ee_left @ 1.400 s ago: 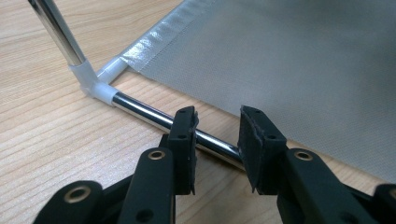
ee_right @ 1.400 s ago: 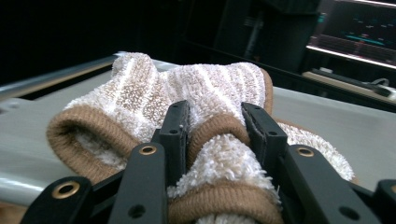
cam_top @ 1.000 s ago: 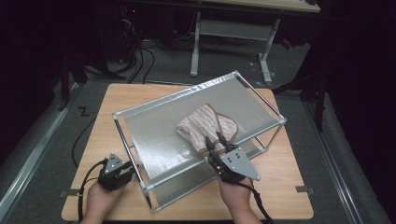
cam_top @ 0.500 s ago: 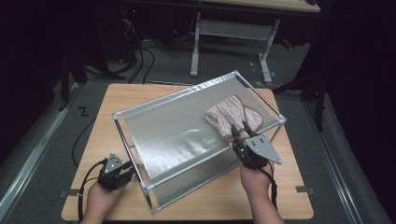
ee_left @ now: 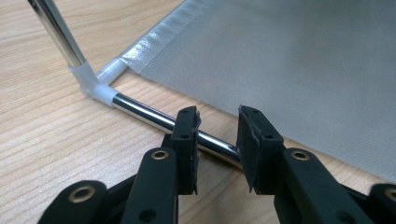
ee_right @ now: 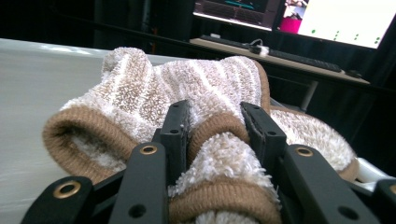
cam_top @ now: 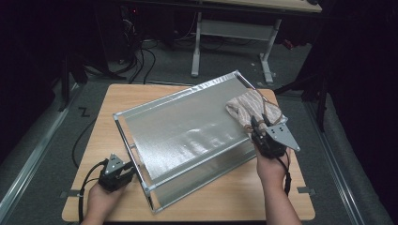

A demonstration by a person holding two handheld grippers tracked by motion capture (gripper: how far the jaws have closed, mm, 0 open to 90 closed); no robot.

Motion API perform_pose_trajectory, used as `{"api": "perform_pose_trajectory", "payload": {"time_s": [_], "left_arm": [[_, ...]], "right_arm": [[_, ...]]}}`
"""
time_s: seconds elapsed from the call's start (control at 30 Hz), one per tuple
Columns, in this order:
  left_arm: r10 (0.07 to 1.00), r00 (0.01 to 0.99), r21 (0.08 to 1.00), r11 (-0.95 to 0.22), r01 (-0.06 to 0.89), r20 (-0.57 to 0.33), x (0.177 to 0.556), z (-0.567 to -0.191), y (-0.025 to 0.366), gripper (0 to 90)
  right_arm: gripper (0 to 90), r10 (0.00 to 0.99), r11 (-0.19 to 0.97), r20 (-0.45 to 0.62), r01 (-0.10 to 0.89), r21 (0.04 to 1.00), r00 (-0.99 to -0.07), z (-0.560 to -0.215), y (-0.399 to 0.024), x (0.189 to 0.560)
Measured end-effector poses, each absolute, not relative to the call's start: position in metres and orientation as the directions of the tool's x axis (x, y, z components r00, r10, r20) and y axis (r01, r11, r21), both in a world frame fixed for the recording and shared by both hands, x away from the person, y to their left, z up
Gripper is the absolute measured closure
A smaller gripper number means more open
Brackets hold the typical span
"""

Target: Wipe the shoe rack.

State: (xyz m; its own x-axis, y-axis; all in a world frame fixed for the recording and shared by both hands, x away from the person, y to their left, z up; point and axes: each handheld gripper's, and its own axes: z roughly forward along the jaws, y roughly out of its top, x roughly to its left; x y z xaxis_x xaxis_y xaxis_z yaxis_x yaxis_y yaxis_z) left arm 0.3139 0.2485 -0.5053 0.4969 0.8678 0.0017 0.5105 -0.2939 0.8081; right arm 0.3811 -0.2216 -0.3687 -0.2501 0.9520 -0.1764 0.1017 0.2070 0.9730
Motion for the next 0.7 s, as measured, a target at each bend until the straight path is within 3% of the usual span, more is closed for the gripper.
{"api": "perform_pose_trajectory", "payload": {"time_s": [0.5,0.7], "left_arm": [[0.875,0.484,0.808,-0.279,0.520,-0.010,0.316,-0.505,0.249,68.6],[0.875,0.483,0.807,-0.277,0.522,-0.012,0.316,-0.505,0.250,68.4]], "right_arm": [[66.9,0.969,0.200,-0.176,0.135,0.970,-0.176,-0.365,-0.241,0.401],[70.5,0.967,0.201,-0.173,0.146,0.969,-0.185,-0.363,-0.241,0.402]]}}
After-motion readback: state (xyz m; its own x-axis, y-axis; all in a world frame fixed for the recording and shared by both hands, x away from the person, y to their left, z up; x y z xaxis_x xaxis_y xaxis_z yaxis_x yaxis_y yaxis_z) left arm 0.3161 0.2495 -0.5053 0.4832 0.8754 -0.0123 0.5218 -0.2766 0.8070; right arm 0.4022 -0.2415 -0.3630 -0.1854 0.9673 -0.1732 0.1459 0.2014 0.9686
